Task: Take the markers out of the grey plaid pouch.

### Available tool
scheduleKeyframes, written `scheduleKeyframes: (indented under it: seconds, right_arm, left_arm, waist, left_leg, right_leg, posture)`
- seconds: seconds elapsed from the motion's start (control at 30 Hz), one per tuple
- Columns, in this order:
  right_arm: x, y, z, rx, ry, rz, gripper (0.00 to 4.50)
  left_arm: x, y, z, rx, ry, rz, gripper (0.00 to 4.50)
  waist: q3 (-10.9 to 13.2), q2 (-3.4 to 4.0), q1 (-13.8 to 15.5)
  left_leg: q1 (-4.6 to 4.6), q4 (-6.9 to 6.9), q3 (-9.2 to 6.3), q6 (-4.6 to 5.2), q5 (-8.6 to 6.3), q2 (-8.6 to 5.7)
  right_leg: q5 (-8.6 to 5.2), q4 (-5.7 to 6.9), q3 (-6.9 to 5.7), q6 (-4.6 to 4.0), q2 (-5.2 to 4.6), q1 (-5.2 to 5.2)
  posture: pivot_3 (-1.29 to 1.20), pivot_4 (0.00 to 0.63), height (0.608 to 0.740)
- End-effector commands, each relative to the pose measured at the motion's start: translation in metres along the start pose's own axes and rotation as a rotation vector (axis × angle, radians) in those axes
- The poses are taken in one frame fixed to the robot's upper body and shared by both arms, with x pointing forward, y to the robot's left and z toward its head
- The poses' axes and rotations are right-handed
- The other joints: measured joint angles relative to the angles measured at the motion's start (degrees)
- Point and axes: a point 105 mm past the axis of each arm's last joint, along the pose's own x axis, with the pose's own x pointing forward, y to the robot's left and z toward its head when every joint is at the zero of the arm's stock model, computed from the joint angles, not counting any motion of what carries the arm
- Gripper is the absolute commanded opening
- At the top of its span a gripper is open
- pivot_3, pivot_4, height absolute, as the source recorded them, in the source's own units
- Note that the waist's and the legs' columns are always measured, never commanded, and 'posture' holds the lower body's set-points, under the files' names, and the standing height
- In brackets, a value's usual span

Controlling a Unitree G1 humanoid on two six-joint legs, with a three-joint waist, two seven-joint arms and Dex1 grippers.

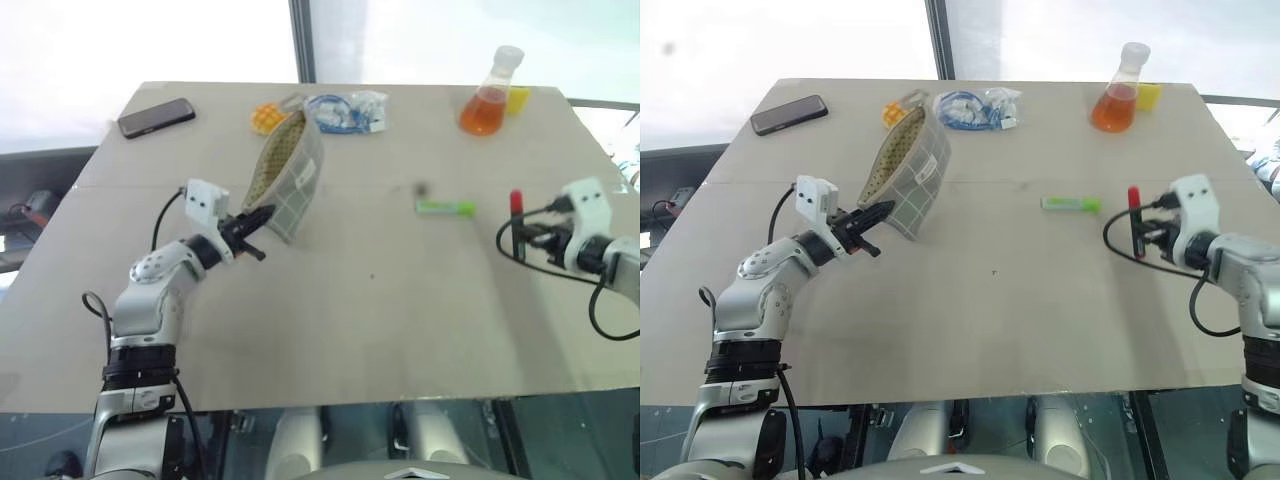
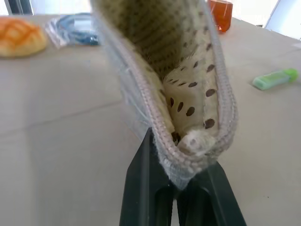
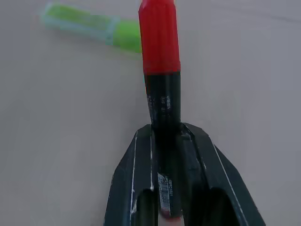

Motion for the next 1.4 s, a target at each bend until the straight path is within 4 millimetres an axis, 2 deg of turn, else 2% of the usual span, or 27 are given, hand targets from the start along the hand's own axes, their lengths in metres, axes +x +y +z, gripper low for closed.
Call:
scheduleKeyframes:
  seconds: [0.03,0.17,0.3,0.4,0.47,0.57,0.7,0.8,0.9,0.93,0.97,1.0,1.1,1.23,1.27,1.33,1.4]
  right_arm:
    - [0.012,-0.004,-0.021,-0.058,0.084,0.004,1.39]
    - [0.017,-0.002,-0.020,-0.092,0.060,-0.003,3.25]
    - [-0.003,0.029,0.016,-0.182,-0.128,0.114,3.25]
    - [-0.018,0.068,0.030,-0.325,-0.251,0.214,3.25]
    - [-0.024,0.088,0.033,-0.352,-0.301,0.254,3.25]
    - [-0.019,0.112,0.031,-0.372,-0.355,0.271,3.25]
    - [-0.011,0.132,0.029,-0.341,-0.380,0.300,3.25]
    - [-0.008,0.135,0.026,-0.366,-0.370,0.292,3.25]
    - [-0.010,0.138,0.022,-0.382,-0.371,0.290,3.30]
    - [-0.011,0.137,0.015,-0.415,-0.359,0.275,3.30]
    - [-0.012,0.136,0.009,-0.449,-0.347,0.251,3.30]
    - [-0.014,0.134,0.003,-0.448,-0.349,0.231,3.30]
    - [-0.022,0.126,-0.010,-0.409,-0.338,0.193,3.30]
    - [-0.043,0.113,-0.039,-0.406,-0.250,0.158,3.30]
    - [-0.050,0.110,-0.046,-0.383,-0.241,0.146,3.79]
    - [-0.064,0.104,-0.056,-0.358,-0.225,0.104,4.37]
    - [-0.073,0.101,-0.064,-0.360,-0.201,0.086,4.37]
  left_arm:
    - [-0.004,0.000,0.013,0.106,-0.023,-0.015,0.00]
    - [-0.010,0.008,0.014,0.178,-0.002,-0.004,0.00]
    - [-0.030,0.036,0.015,0.422,0.075,0.070,0.00]
    - [-0.047,0.050,0.006,0.596,0.143,0.056,0.00]
    - [-0.054,0.059,-0.001,0.663,0.179,0.060,0.00]
    - [-0.060,0.073,-0.010,0.780,0.231,0.054,0.00]
    - [-0.057,0.087,-0.017,0.871,0.283,0.057,0.00]
    - [-0.056,0.097,-0.017,0.851,0.313,0.067,0.00]
    - [-0.056,0.100,-0.012,0.764,0.276,0.075,1.12]
    - [-0.054,0.096,-0.007,0.646,0.205,0.081,1.39]
    - [-0.053,0.091,-0.002,0.546,0.135,0.072,1.41]
    - [-0.055,0.079,0.002,0.462,0.074,0.031,1.79]
    - [-0.069,0.033,0.005,0.236,-0.002,-0.111,1.79]
    - [-0.085,-0.020,-0.003,0.043,0.026,-0.211,1.79]
    - [-0.087,-0.032,-0.009,0.013,0.044,-0.234,1.97]
    - [-0.087,-0.046,-0.019,-0.014,0.078,-0.248,1.97]
    - [-0.088,-0.047,-0.024,0.003,0.104,-0.232,1.97]
  waist:
    - [-0.02,-0.06,0.16]
    - [-0.02,-0.10,0.32]
    - [0.00,-0.07,0.20]
    - [0.04,0.01,0.26]
    - [0.04,0.01,0.33]
    - [0.02,-0.03,0.66]
    - [0.02,-0.05,1.49]
    - [0.02,-0.07,1.83]
    - [0.02,-0.07,1.72]
    - [0.02,-0.07,1.71]
    - [0.01,-0.06,1.79]
    - [-0.01,-0.11,1.74]
    - [-0.01,-0.10,0.70]
    - [0.02,-0.09,0.14]
    - [0.01,-0.07,0.33]
    - [0.00,0.02,0.72]
    - [-0.06,0.18,0.99]
  left_leg:
    - [-0.01,0.03,-0.03,0.00,0.00,0.02]
    - [-0.07,0.07,-0.06,0.00,-0.01,-0.02]
    - [-0.09,0.01,-0.11,0.00,-0.01,0.02]
    - [-0.08,-0.15,-0.19,-0.01,-0.01,0.04]
    - [-0.09,-0.21,-0.19,-0.01,-0.02,0.05]
    - [-0.10,-0.19,-0.19,-0.05,-0.04,0.04]
    - [-0.18,-0.07,-0.22,-0.26,-0.17,0.05]
    - [-0.26,0.07,-0.19,-0.23,-0.18,0.02]
    - [-0.31,0.09,-0.20,-0.12,-0.20,-0.02]
    - [-0.31,0.09,-0.19,-0.05,-0.18,-0.02]
    - [-0.32,0.09,-0.19,0.09,-0.10,-0.02]
    - [-0.35,0.05,-0.17,0.11,-0.10,-0.01]
    - [-0.34,0.05,-0.26,0.03,-0.18,0.08]
    - [-0.22,0.06,-0.24,0.03,-0.23,0.09]
    - [-0.15,0.06,-0.26,0.05,-0.25,0.08]
    - [0.08,0.07,-0.37,-0.23,-0.39,0.11]
    - [0.08,0.09,-0.38,-0.25,-0.40,0.11]
  right_leg:
    - [-0.01,0.00,-0.04,0.00,0.01,0.02]
    - [0.03,-0.02,0.02,-0.05,-0.09,0.01]
    - [0.05,-0.03,0.02,-0.07,-0.06,-0.06]
    - [0.04,-0.03,0.01,-0.09,-0.03,-0.14]
    - [0.02,-0.06,0.00,-0.07,-0.03,-0.16]
    - [-0.01,-0.11,-0.01,-0.04,-0.12,-0.17]
    - [-0.13,-0.11,-0.07,-0.21,-0.29,-0.18]
    - [-0.12,-0.11,-0.05,-0.22,-0.35,-0.18]
    - [-0.11,-0.10,-0.09,-0.22,-0.30,-0.20]
    - [-0.11,-0.10,-0.09,-0.22,-0.26,-0.20]
    - [-0.11,-0.10,-0.09,-0.22,-0.24,-0.19]
    - [0.05,-0.10,-0.09,-0.10,-0.19,-0.20]
    - [0.00,-0.02,-0.07,-0.04,-0.19,-0.19]
    - [-0.05,0.00,0.05,0.06,-0.23,-0.08]
    - [-0.18,-0.02,0.02,0.25,-0.21,-0.02]
    - [-0.35,-0.03,-0.06,0.07,-0.22,0.11]
    - [-0.28,-0.02,-0.07,-0.03,-0.30,0.10]
  posture:
    - [0.00,0.150,0.740]
    - [0.00,0.150,0.740]
    - [0.00,0.150,0.740]
    - [0.00,0.150,0.740]
    - [0.00,0.150,0.740]
    - [0.00,0.150,0.740]
    - [0.00,0.150,0.740]
    - [0.00,0.150,0.740]
    - [0.00,0.150,0.740]
    - [0.00,0.150,0.740]
    - [0.00,0.150,0.740]
    - [0.00,0.150,0.740]
    - [0.00,0.150,0.740]
    - [0.00,0.150,0.740]
    - [0.00,0.150,0.740]
    - [0.00,0.150,0.740]
    - [0.00,0.150,0.740]
